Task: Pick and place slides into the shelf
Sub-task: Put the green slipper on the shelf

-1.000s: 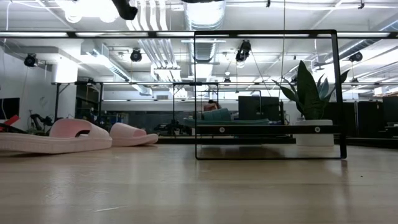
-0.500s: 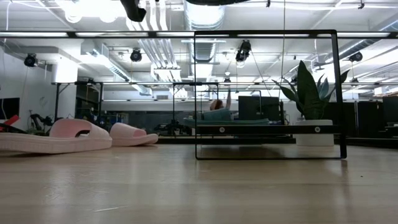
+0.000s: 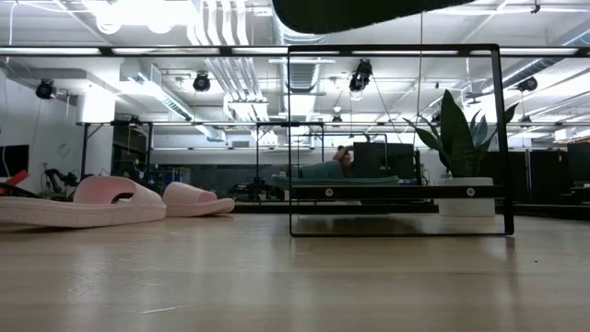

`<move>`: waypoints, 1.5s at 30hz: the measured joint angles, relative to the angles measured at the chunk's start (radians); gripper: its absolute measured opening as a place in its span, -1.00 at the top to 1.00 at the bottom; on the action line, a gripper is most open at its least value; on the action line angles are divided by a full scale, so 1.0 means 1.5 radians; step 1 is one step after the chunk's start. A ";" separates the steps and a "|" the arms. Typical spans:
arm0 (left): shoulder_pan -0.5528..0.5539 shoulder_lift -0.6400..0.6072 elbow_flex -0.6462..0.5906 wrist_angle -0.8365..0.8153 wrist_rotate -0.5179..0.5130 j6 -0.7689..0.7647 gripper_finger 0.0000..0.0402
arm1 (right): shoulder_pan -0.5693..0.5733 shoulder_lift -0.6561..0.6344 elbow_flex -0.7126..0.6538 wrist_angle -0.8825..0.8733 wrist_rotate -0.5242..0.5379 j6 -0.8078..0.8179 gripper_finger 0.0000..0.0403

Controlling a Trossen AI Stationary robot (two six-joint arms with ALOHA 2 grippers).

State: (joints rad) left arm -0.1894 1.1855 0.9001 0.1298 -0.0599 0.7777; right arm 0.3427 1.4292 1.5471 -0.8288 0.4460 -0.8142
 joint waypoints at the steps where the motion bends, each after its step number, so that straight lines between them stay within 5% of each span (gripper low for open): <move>1: 0.000 -0.009 -0.001 -0.014 0.002 -0.018 0.22 | -0.008 0.000 0.000 0.002 0.000 0.000 0.95; 8: 0.000 -0.097 -0.007 -0.151 0.003 -0.128 -0.10 | -0.081 0.000 -0.020 0.002 -0.015 -0.072 0.95; 18: 0.000 -0.181 -0.032 -0.284 0.020 -0.265 -0.17 | -0.225 0.000 -0.096 0.048 -0.108 -0.277 0.96; 26: -0.001 -0.197 -0.048 -0.294 0.019 -0.265 -0.17 | -0.281 0.012 -0.176 0.189 -0.183 -0.368 0.96; 45: 0.000 -0.211 -0.082 -0.315 0.018 -0.270 -0.17 | -0.321 0.140 -0.206 0.268 -0.172 -0.461 0.96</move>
State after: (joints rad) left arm -0.1898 0.8696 0.7773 -0.3423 -0.0332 0.3721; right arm -0.1396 1.6386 1.2376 -0.4267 0.1881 -1.5058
